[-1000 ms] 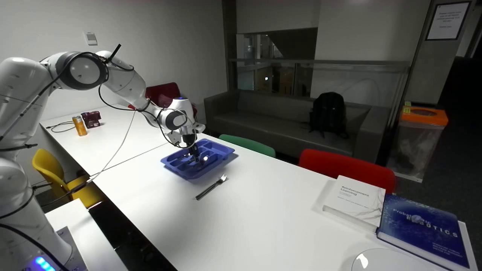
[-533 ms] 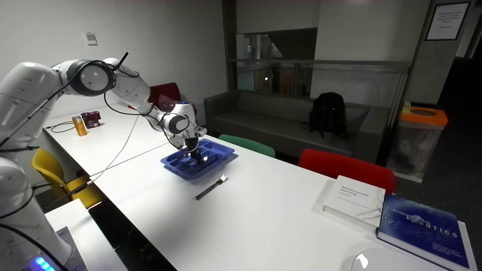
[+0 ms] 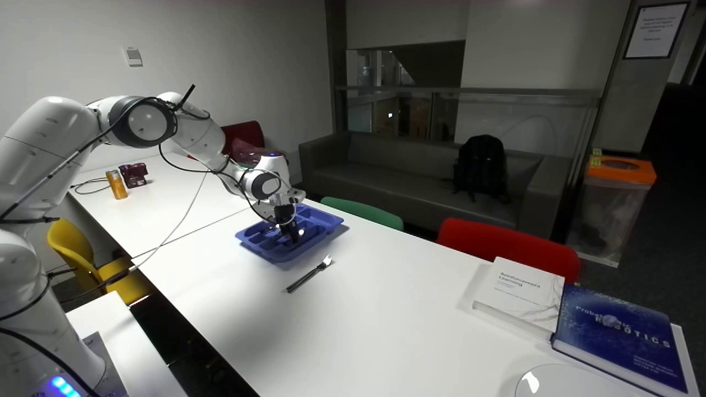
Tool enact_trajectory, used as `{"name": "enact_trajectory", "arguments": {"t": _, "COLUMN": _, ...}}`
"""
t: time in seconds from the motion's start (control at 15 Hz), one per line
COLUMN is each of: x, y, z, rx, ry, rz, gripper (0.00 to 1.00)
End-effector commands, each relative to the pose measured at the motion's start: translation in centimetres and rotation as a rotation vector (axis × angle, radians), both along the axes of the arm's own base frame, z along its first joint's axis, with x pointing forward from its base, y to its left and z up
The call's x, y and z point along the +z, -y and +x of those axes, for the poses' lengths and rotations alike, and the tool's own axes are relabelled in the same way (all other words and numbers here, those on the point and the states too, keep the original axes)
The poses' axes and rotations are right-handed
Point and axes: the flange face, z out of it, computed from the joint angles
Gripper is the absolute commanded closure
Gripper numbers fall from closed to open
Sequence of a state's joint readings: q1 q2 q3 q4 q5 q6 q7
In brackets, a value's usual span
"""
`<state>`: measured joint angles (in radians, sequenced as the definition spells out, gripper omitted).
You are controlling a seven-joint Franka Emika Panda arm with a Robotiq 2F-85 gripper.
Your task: Pick the cutlery in the rack and put them on the table
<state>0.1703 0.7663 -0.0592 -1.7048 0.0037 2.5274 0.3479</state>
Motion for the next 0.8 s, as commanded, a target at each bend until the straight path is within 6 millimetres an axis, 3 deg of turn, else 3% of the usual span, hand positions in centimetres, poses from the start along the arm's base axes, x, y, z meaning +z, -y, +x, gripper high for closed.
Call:
{"name": "enact_trajectory", "arguments": {"t": 0.0, "x": 0.02, "y": 0.52, "z": 0.85, "rx": 0.028, "ry": -0.026, "rz": 0.017, "gripper": 0.00}}
{"name": "enact_trajectory", "arguments": {"t": 0.13, "x": -0.16, "y": 0.53, "z": 0.93, "rx": 0.032, "ry": -0.035, "rz": 0.015, "gripper": 0.00}}
{"name": "enact_trajectory", "arguments": {"t": 0.27, "x": -0.12, "y": 0.48, "z": 1.03, "rx": 0.035, "ry": -0.041, "rz": 0.017, "gripper": 0.26}}
{"name": "enact_trajectory", "arguments": {"t": 0.73, "x": 0.31, "y": 0.13, "z": 1.55, "rx": 0.043, "ry": -0.062, "rz": 0.022, "gripper": 0.80}}
